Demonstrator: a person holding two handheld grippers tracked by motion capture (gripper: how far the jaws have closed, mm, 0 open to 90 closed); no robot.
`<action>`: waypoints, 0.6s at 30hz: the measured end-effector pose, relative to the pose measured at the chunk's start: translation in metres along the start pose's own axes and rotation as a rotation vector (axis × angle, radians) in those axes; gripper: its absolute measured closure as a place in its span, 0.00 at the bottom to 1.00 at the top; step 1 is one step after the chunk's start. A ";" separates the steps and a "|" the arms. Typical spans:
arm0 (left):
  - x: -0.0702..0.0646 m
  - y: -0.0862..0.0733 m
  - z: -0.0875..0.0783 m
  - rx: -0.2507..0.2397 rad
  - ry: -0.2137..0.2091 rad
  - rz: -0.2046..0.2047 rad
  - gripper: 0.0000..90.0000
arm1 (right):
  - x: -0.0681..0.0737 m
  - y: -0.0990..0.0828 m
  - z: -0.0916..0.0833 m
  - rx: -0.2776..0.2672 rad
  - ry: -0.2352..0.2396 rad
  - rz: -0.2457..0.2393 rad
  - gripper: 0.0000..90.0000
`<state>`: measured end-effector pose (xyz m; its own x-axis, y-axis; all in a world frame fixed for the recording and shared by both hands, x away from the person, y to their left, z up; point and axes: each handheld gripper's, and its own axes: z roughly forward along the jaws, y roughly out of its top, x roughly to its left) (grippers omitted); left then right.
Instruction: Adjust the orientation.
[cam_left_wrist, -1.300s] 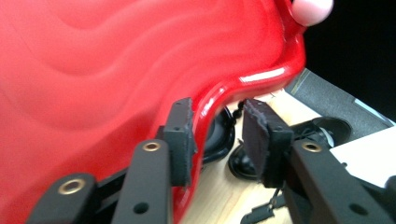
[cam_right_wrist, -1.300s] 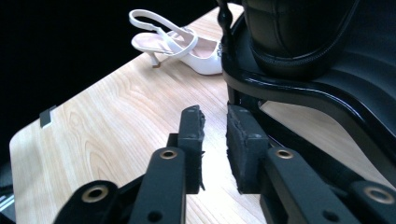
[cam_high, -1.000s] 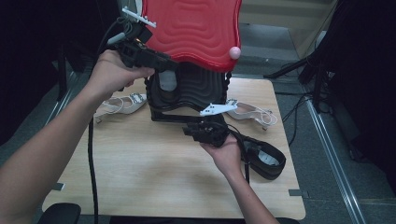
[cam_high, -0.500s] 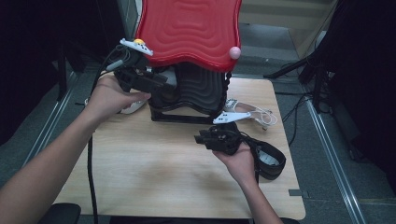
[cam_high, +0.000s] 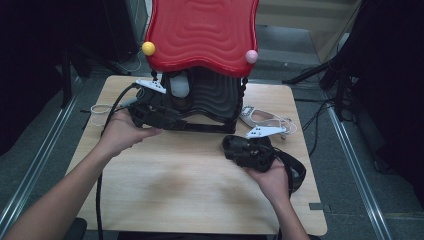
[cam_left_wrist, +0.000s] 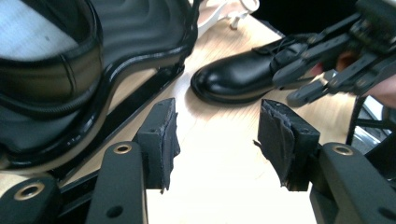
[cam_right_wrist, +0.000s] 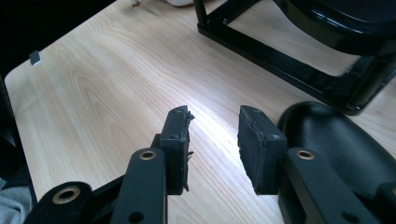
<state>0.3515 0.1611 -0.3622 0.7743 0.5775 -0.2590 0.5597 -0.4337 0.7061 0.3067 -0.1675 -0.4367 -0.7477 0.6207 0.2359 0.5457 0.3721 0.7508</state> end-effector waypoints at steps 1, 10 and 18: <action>0.000 0.000 0.000 0.000 0.000 0.000 0.53 | 0.000 0.000 0.000 0.000 0.000 0.000 0.72; 0.004 -0.024 0.023 0.026 -0.022 -0.022 0.54 | -0.009 -0.012 -0.014 0.015 -0.033 0.015 0.71; 0.005 -0.047 0.038 0.042 -0.039 -0.049 0.55 | -0.018 -0.028 -0.029 0.031 -0.068 0.031 0.71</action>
<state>0.3406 0.1582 -0.4218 0.7561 0.5717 -0.3185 0.6084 -0.4347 0.6640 0.2944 -0.2089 -0.4439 -0.7033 0.6774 0.2157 0.5808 0.3725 0.7238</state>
